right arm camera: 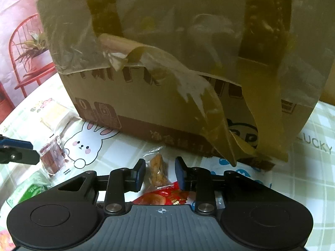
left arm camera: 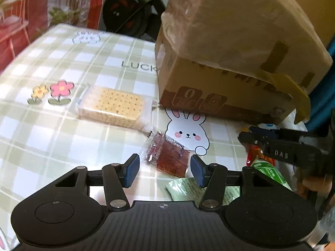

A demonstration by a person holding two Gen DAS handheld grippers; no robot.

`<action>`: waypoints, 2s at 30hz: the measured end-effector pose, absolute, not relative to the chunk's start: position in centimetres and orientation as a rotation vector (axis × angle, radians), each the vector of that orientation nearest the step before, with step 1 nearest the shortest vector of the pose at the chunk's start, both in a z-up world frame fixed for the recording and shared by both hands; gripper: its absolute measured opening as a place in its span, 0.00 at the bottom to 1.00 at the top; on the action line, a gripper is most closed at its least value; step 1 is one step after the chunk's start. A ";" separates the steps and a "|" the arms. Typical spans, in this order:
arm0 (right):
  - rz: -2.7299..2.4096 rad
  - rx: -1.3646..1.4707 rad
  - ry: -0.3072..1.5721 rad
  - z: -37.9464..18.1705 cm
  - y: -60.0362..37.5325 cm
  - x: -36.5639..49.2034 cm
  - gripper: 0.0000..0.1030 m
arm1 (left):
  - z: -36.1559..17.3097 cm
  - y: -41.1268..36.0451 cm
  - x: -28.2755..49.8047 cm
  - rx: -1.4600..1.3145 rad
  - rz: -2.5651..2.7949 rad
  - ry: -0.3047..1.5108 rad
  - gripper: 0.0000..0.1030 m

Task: Organize snacks
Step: 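Grasp the small clear snack packet with the right tool while the left tool grasps another clear red-snack packet, then carry both clear packets over the box with both tools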

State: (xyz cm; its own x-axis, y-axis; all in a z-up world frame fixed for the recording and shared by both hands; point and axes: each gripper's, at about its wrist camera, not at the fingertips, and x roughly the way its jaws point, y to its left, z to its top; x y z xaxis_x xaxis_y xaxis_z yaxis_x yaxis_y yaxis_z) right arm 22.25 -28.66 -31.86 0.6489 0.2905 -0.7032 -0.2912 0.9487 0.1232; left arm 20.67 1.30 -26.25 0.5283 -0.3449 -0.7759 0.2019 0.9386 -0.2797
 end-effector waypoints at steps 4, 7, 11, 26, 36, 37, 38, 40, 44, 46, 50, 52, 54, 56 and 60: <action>0.348 -0.011 0.792 -32.0 -28.7 21.6 0.15 | -27.0 0.9 20.7 -0.207 -0.321 0.994 0.55; 0.355 -0.005 0.790 -31.7 -28.7 21.5 0.14 | -27.1 0.2 21.2 -0.203 -0.331 0.996 0.55; 0.351 0.028 0.778 -31.3 -29.6 20.7 0.14 | -27.2 -1.5 22.5 -0.159 -0.362 0.995 0.55; 0.321 0.139 0.723 -30.8 -32.8 18.0 0.14 | -27.8 -5.9 22.2 0.117 -0.465 0.957 0.57; 0.304 0.182 0.703 -30.5 -33.0 17.1 0.14 | -28.0 -7.0 21.4 0.272 -0.476 0.917 0.67; 0.303 0.182 0.701 -30.4 -32.9 16.9 0.14 | -28.1 -7.3 21.3 0.281 -0.478 0.909 0.67; 0.303 0.181 0.699 -30.2 -32.9 16.8 0.14 | -28.2 -7.4 21.2 0.280 -0.478 0.906 0.67; 0.303 0.182 0.692 -29.8 -33.0 16.4 0.14 | -28.1 -7.2 21.1 0.267 -0.478 0.903 0.58; 0.305 0.174 0.673 -29.1 -32.9 15.8 0.14 | -27.6 -6.9 20.9 0.252 -0.477 0.898 0.40; 0.305 0.169 0.657 -28.4 -33.0 15.5 0.14 | -26.8 -6.5 20.4 0.233 -0.472 0.877 0.40; 0.313 0.149 0.600 -26.5 -33.1 14.5 0.14 | -24.3 -5.5 19.8 0.183 -0.471 0.809 0.40; 0.318 0.141 0.562 -25.2 -33.3 14.0 0.14 | -22.5 -5.2 19.4 0.169 -0.472 0.758 0.40; 0.320 0.138 0.527 -23.9 -33.5 13.6 0.14 | -20.5 -4.7 19.1 0.152 -0.474 0.706 0.40; 0.321 0.139 0.484 -22.5 -33.8 13.3 0.14 | -18.5 -4.2 18.8 0.136 -0.477 0.651 0.40; 0.327 0.132 0.396 -19.1 -34.3 13.4 0.14 | -14.1 -4.1 18.7 0.108 -0.483 0.531 0.40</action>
State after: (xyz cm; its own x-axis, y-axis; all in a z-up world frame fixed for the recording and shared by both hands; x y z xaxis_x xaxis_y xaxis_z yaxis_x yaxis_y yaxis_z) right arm 13.36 -34.27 -19.13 0.8711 0.3375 -0.3568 -0.2866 0.9393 0.1888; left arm 18.72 -4.05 -14.07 0.7533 -0.4141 -0.5109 0.4691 0.8828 -0.0239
